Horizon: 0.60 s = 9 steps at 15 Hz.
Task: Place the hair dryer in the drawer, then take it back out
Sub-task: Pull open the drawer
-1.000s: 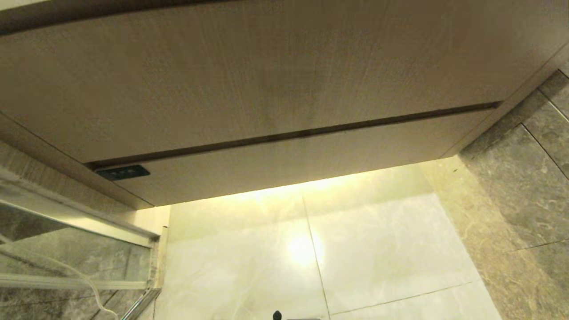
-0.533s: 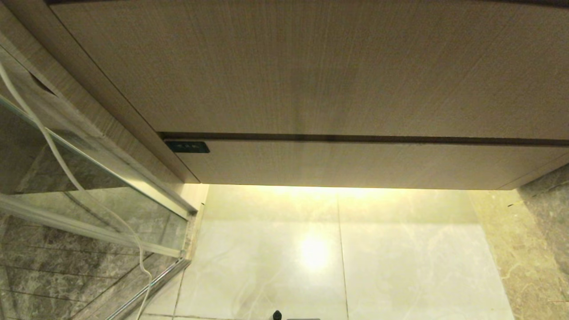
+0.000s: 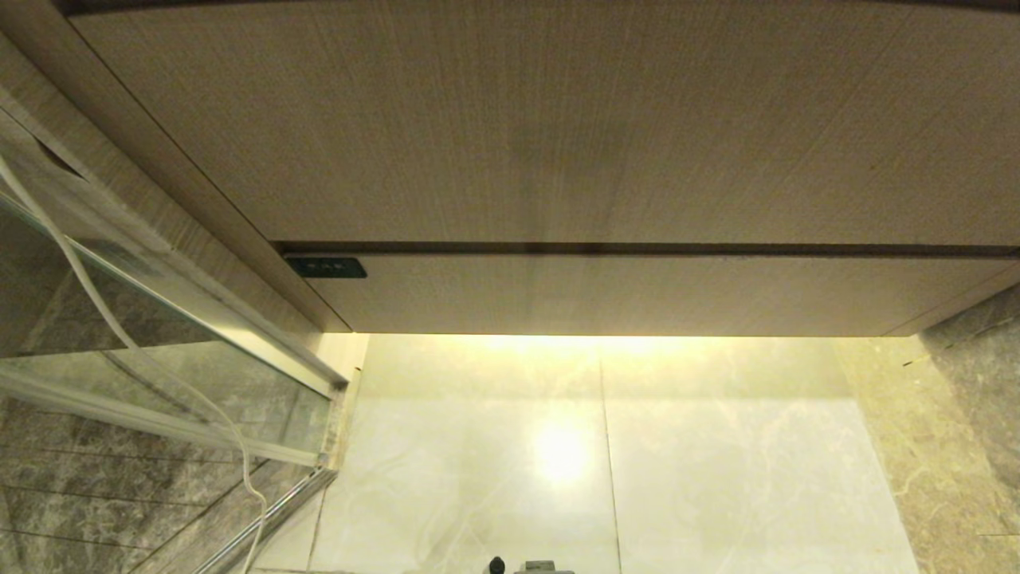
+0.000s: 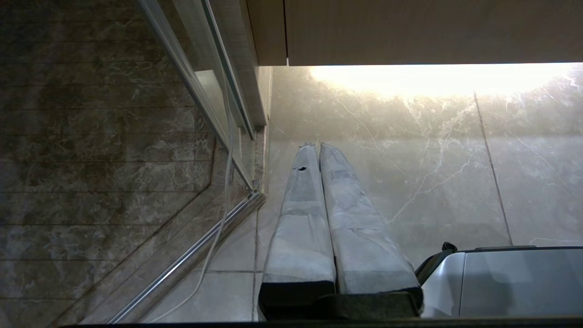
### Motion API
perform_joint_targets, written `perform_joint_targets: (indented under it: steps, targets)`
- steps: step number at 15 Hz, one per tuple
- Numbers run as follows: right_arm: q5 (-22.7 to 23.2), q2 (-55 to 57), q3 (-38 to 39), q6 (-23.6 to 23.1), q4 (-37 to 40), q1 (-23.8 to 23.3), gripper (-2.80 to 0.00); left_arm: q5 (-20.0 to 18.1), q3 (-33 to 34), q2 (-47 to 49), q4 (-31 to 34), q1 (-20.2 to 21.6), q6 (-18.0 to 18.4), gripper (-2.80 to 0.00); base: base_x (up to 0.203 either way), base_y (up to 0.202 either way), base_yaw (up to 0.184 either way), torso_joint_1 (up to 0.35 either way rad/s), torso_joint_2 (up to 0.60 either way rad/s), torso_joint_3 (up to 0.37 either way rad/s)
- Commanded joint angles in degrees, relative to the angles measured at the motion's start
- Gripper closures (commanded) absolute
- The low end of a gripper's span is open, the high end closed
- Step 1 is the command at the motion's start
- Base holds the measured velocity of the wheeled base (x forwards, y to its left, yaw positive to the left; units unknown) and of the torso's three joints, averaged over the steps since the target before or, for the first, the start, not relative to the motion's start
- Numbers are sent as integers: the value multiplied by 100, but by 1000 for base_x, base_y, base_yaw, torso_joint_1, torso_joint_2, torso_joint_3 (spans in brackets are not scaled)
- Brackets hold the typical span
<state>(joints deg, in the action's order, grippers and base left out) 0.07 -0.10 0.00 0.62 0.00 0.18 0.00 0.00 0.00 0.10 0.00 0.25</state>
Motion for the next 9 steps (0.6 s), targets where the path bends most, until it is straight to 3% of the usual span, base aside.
perform_joint_targets:
  steps: [1, 7, 9]
  targets:
    - [1, 1, 18, 8, 0, -1, 0, 0, 4, 0, -1, 0, 1, 0, 0, 0, 0, 0, 0, 0]
    - [5, 27, -145, 25, 53, -1, 0, 0, 3, 0, -1, 0, 1, 0, 0, 0, 0, 0, 0, 0]
    - [42, 400, -1162, 45, 329, -1, 0, 0, 9, 0, -1, 0, 1, 0, 0, 0, 0, 0, 0, 0]
